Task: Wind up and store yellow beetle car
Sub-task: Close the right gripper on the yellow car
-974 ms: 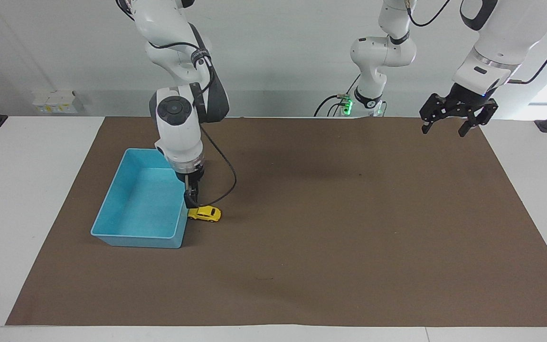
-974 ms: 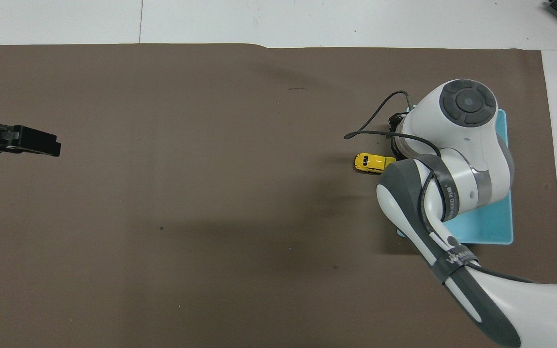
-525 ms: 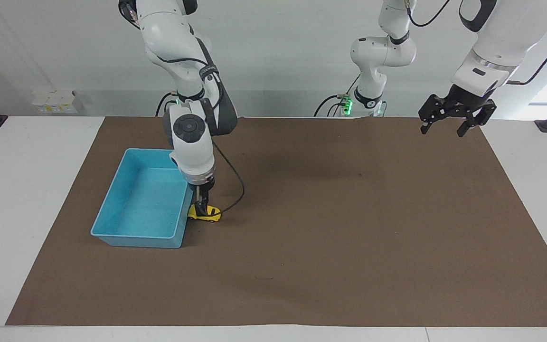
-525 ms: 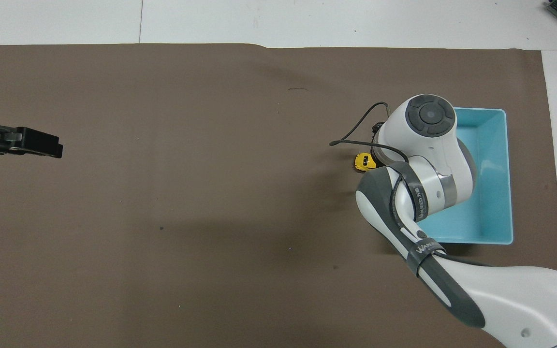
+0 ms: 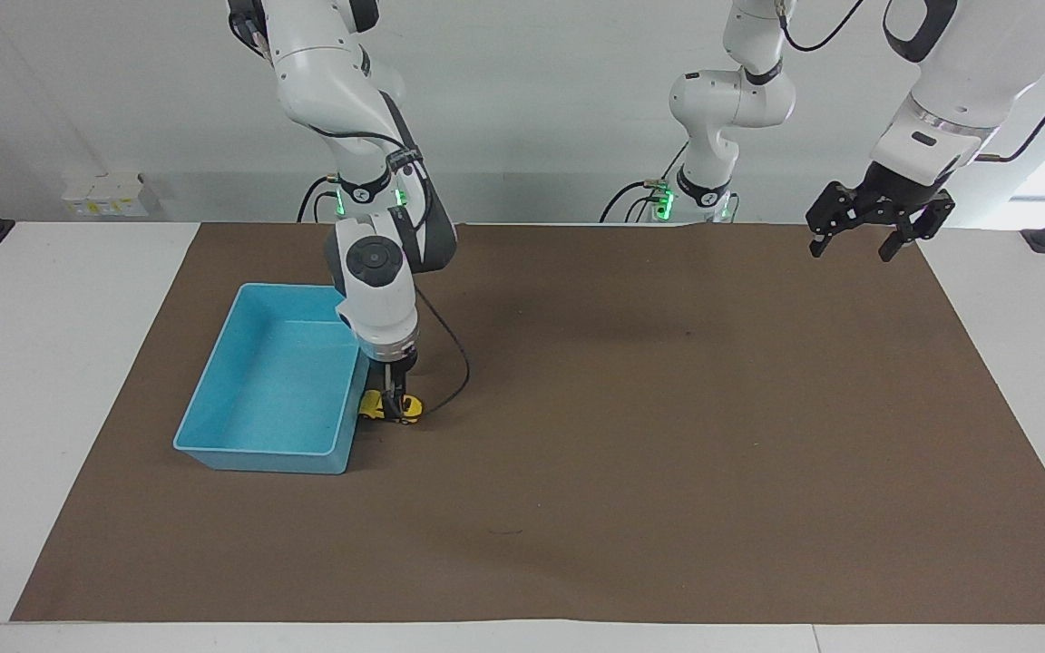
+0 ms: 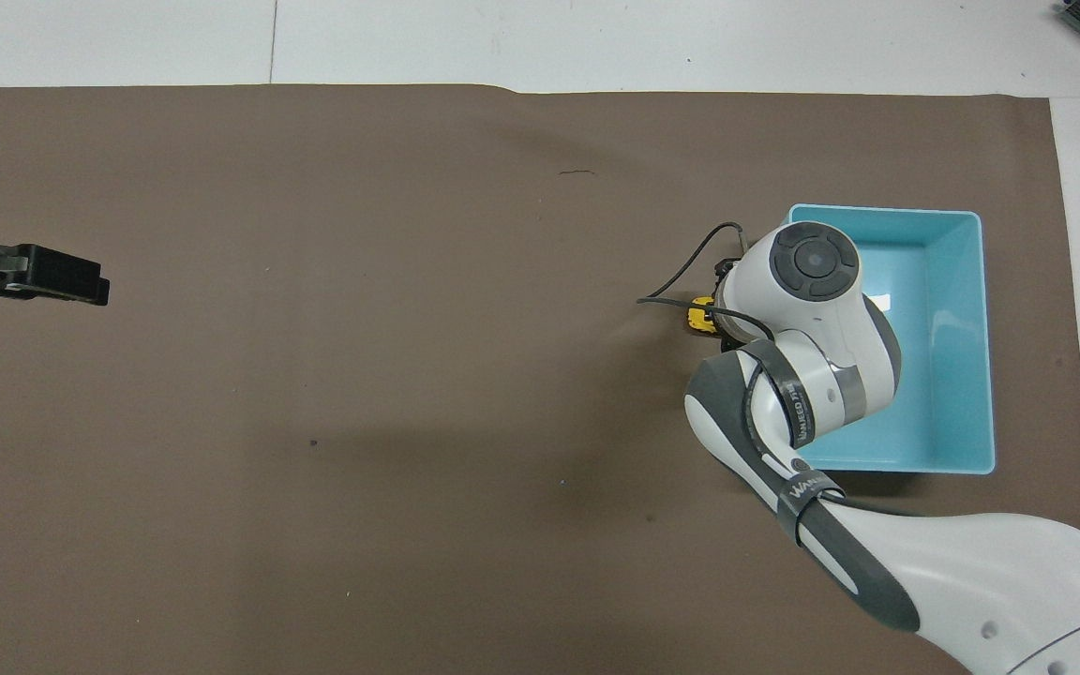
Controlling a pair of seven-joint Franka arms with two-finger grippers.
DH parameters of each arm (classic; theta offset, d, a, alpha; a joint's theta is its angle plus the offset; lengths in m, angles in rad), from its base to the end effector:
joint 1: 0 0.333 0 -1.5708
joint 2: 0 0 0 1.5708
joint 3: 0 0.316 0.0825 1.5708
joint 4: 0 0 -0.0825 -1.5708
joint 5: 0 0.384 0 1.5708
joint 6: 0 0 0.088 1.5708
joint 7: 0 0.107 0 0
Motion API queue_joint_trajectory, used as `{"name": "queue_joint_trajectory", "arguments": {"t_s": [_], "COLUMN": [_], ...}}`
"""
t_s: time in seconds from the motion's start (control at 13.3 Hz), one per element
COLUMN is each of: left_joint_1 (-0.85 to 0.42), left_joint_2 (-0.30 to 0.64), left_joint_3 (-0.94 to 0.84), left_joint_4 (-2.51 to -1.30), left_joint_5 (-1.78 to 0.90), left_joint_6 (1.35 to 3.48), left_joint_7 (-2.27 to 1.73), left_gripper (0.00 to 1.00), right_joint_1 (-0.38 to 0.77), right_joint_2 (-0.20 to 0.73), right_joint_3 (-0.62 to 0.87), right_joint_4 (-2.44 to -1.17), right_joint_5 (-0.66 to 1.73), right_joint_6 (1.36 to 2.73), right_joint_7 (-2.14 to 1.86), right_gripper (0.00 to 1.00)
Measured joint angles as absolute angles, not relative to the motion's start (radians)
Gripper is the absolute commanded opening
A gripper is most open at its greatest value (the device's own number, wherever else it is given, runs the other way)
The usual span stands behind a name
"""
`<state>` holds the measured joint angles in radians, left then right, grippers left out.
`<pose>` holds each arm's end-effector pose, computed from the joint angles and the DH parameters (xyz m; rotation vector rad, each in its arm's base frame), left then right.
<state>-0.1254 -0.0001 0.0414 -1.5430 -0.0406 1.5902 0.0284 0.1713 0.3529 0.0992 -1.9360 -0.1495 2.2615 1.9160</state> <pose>0.5547 -0.0510 0.6396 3.0940 -0.1743 0.0715 0.5947 0.1580 0.3022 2.1971 -2.1614 0.0919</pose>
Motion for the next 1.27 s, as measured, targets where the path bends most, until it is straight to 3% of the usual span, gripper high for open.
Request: {"name": "queue_joint_trajectory", "arguments": {"t_s": [0.37, 0.52, 0.6, 0.67, 0.75, 1.27], "left_joint_1": [-0.125, -0.125, -0.125, -0.125, -0.124, -0.124], "left_joint_2": [0.000, 0.000, 0.000, 0.000, 0.000, 0.000], "left_joint_3": [0.046, 0.046, 0.046, 0.046, 0.046, 0.047], "left_joint_4": [-1.543, -1.543, -1.543, -1.543, -1.543, -1.543], "left_joint_5": [-0.041, -0.041, -0.041, -0.041, -0.041, -0.041], "left_joint_6": [1.590, 1.590, 1.590, 1.590, 1.590, 1.590], "left_joint_7": [0.028, 0.028, 0.028, 0.028, 0.028, 0.028], "left_gripper": [1.00, 1.00, 1.00, 1.00, 1.00, 1.00], "right_joint_1": [0.160, 0.155, 0.153, 0.153, 0.153, 0.173], "right_joint_2": [0.353, 0.353, 0.353, 0.353, 0.353, 0.353], "right_joint_3": [0.098, 0.098, 0.098, 0.098, 0.098, 0.101], "right_joint_4": [-1.955, -1.958, -1.961, -1.965, -1.967, -1.958], "right_joint_5": [-0.150, -0.154, -0.158, -0.162, -0.168, -0.181], "right_joint_6": [2.301, 2.307, 2.313, 2.320, 2.323, 2.316], "right_joint_7": [1.916, 1.916, 1.916, 1.916, 1.916, 1.916], "right_gripper": [0.87, 0.79, 0.62, 0.39, 0.00, 0.00]}}
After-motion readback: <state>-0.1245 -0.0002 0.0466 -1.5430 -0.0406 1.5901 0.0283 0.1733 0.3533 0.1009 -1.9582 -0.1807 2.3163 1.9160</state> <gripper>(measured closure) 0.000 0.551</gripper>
